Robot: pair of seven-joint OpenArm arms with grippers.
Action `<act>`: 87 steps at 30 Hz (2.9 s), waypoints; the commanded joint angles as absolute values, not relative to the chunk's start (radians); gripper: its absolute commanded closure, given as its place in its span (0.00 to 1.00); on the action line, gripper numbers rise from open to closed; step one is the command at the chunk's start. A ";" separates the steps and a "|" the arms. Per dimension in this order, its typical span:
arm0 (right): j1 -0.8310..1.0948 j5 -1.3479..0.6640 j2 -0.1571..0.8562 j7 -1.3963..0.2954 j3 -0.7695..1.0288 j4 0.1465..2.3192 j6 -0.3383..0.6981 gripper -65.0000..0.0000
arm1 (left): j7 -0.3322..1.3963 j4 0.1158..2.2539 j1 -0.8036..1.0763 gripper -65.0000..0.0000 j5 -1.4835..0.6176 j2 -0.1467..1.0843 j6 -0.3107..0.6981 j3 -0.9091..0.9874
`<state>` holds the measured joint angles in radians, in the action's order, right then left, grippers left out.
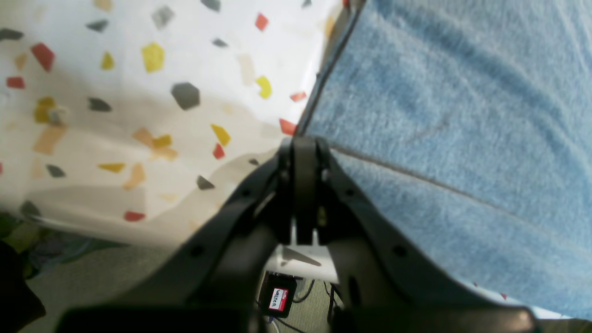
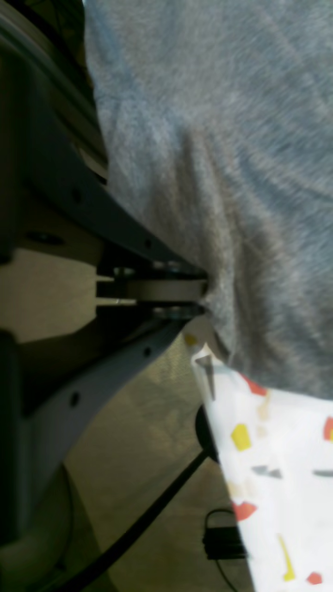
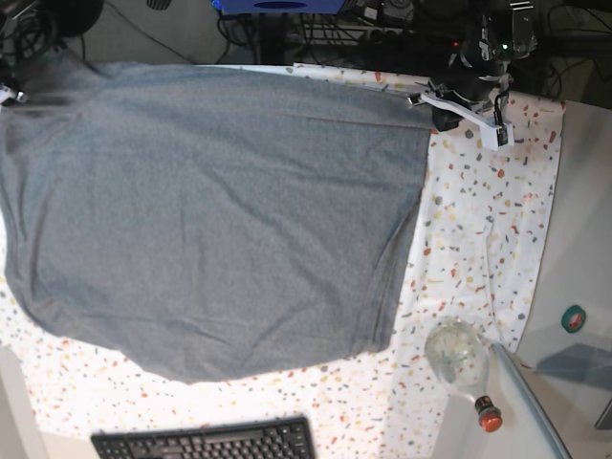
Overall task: Layout the t-shirt on the table in an organized manner, then fold the t-shirt properly
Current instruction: 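Pull the shirt edges apart with both grippers to stretch it, then regrasp the shirt edges with both grippers and tug them taut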
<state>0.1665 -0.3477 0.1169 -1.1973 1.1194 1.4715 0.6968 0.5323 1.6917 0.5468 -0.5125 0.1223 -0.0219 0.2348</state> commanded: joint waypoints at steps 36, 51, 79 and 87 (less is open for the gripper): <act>-0.277 -0.349 0.364 -0.966 0.808 1.003 0.621 1.00 | 0.680 1.511 0.088 1.00 -0.515 0.065 -0.024 0.220; -0.294 -0.354 0.381 -0.909 0.779 0.978 0.553 1.00 | 0.680 1.435 0.028 1.00 -0.518 0.065 -0.024 0.237; -0.016 -0.355 0.266 -0.958 1.233 1.205 0.698 0.33 | 0.610 1.365 0.222 0.07 -0.667 0.016 0.255 0.384; -0.061 -0.355 0.283 -0.771 1.293 1.049 0.698 0.33 | 0.552 1.282 0.222 0.70 -0.671 0.018 0.252 0.328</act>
<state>-0.0441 -0.3298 0.2512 -0.8001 1.2930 1.0271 0.6891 0.5373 1.2758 0.2165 -0.6796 0.0170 0.2592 0.3271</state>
